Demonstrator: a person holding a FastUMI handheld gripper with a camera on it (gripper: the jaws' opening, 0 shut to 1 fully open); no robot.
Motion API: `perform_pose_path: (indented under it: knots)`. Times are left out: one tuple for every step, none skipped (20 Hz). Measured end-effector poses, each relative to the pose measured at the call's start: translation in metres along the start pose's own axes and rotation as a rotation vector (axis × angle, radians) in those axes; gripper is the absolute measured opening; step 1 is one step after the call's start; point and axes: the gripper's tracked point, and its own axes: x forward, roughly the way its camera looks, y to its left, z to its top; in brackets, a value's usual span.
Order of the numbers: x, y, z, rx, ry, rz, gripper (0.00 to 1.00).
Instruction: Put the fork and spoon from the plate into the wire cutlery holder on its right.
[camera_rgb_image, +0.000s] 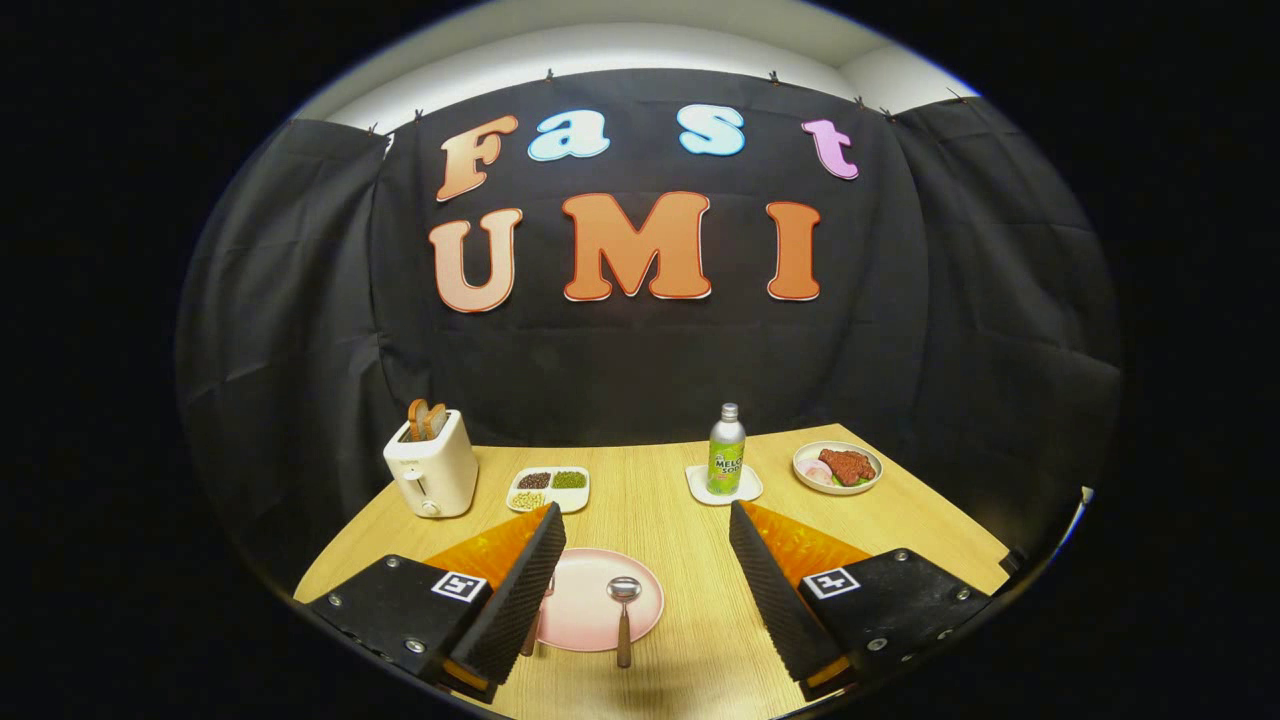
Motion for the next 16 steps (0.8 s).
perform_pose_path:
  knots:
    - [0.004, 0.002, -0.004, -0.013, 0.003, 0.001, 0.99]
    - [0.008, 0.005, -0.009, -0.027, 0.005, 0.005, 0.99]
    - [0.012, 0.008, -0.014, -0.041, 0.009, 0.008, 0.99]
    - [0.017, 0.011, -0.021, -0.052, 0.015, 0.011, 0.99]
    - [0.021, 0.014, -0.03, -0.061, 0.026, 0.018, 0.99]
    - [0.026, 0.018, -0.04, -0.069, 0.043, 0.025, 0.99]
    - [0.031, 0.021, -0.051, -0.077, 0.058, 0.032, 0.99]
    - [0.036, 0.024, -0.062, -0.084, 0.077, 0.038, 0.99]
    - [0.042, 0.026, -0.073, -0.088, 0.098, 0.045, 0.99]
    - [0.045, 0.028, -0.085, -0.091, 0.126, 0.052, 0.99]
    - [0.051, 0.03, -0.096, -0.097, 0.147, 0.06, 0.99]
    - [0.055, 0.031, -0.105, -0.105, 0.17, 0.063, 0.99]
    - [0.057, 0.032, -0.114, -0.114, 0.19, 0.067, 0.99]
    - [0.062, 0.032, -0.122, -0.126, 0.209, 0.063, 0.97]
    - [0.067, 0.032, -0.131, -0.134, 0.23, 0.066, 0.95]
    - [0.07, 0.033, -0.139, -0.141, 0.256, 0.069, 0.9]
